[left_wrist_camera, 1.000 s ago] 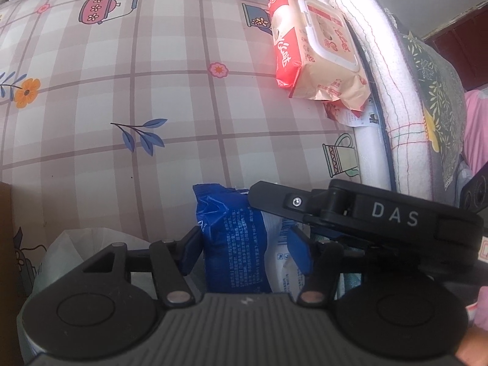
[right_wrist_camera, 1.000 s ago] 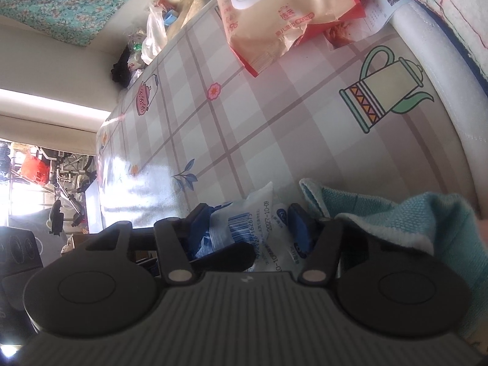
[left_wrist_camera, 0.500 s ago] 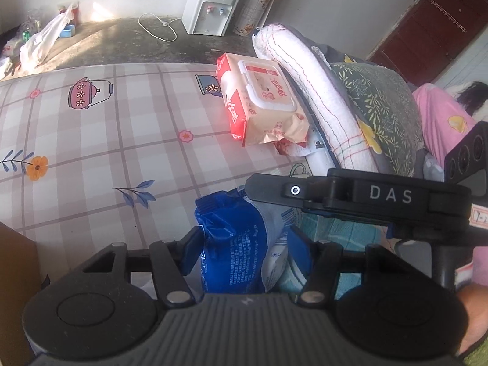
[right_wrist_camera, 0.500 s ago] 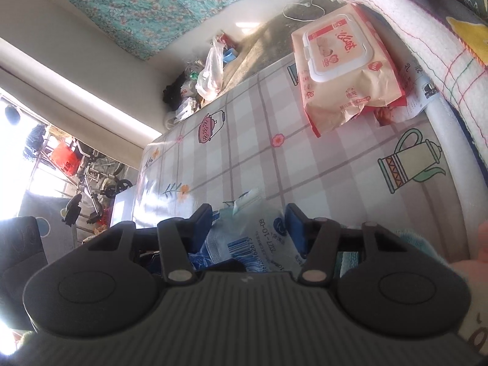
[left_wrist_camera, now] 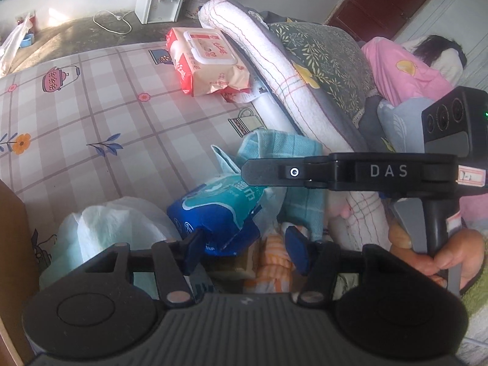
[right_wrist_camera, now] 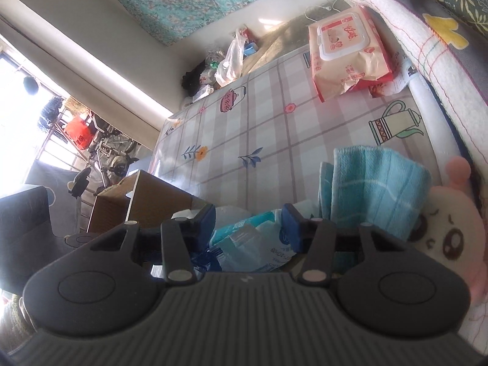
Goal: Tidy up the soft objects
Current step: 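Reach the left tool to the blue wet-wipes pack and close on it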
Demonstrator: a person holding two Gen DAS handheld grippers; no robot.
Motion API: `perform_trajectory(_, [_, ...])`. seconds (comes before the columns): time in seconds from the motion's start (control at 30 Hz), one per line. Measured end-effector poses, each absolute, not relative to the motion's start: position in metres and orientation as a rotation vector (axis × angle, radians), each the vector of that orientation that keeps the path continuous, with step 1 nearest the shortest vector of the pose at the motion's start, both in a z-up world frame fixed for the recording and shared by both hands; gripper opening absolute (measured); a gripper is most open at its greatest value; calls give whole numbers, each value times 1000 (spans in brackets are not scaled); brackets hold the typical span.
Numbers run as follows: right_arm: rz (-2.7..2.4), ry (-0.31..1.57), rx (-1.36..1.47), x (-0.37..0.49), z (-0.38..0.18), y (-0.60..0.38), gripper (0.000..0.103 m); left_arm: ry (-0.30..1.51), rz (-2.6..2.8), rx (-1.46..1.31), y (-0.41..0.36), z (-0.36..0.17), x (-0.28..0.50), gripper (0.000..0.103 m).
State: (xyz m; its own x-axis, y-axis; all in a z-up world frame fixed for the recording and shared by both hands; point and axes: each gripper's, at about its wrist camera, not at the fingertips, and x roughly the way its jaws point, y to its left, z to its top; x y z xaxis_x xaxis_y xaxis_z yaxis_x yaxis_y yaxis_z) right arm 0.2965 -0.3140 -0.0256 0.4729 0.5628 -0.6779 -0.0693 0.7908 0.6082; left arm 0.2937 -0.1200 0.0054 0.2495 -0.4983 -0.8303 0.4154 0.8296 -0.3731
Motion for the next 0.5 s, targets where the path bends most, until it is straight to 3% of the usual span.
perform_trajectory(0.5, [343,1127,552,258,-43,-327,48,1213,-693,-109,-110,2,252,60])
